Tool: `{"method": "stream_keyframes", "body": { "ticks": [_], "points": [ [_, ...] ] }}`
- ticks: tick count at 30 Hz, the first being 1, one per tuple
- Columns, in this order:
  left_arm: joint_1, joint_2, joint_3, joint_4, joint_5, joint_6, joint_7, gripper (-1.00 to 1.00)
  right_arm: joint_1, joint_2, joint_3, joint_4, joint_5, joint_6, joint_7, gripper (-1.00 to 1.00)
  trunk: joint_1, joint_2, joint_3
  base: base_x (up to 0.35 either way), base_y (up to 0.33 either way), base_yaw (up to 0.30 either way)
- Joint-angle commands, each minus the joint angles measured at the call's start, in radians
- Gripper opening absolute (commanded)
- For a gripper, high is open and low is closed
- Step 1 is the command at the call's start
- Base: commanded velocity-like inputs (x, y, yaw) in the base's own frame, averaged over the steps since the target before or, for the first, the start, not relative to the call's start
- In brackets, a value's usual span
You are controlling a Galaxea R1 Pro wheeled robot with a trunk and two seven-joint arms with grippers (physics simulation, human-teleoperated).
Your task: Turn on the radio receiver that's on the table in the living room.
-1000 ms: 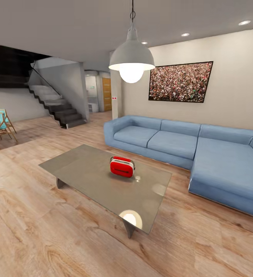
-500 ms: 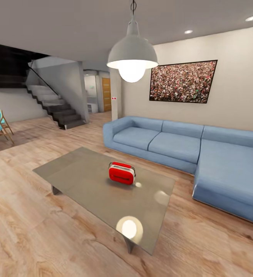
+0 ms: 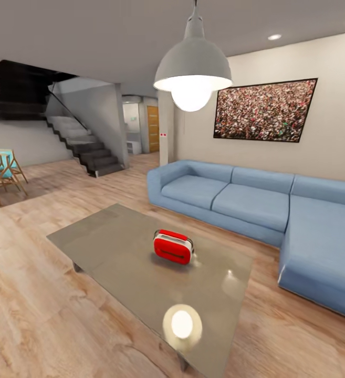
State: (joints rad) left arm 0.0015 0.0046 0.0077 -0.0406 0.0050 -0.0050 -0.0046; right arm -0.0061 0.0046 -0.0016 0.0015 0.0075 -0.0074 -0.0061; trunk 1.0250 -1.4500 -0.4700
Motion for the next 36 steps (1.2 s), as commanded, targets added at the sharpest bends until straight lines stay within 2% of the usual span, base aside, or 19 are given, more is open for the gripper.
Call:
{"method": "stream_keyframes", "body": {
  "ticks": [1, 15, 36],
  "points": [
    [0.000, 0.000, 0.000, 0.000, 0.000, 0.000, 0.000, 1.00, 0.000, 0.000, 0.000, 0.000, 0.000, 0.000, 0.000, 1.00, 0.000, 0.000, 0.000, 0.324, 0.000, 0.255],
    [0.000, 0.000, 0.000, 0.000, 0.000, 0.000, 0.000, 1.00, 0.000, 0.000, 0.000, 0.000, 0.000, 0.000, 0.000, 1.00, 0.000, 0.000, 0.000, 0.265, 0.000, 0.268],
    [0.000, -0.001, 0.000, 0.001, 0.000, 0.000, 0.002, 1.00, 0.000, 0.000, 0.000, 0.000, 0.001, 0.000, 0.000, 1.00, 0.000, 0.000, 0.000, 0.019, 0.000, 0.271]
  ]
}}
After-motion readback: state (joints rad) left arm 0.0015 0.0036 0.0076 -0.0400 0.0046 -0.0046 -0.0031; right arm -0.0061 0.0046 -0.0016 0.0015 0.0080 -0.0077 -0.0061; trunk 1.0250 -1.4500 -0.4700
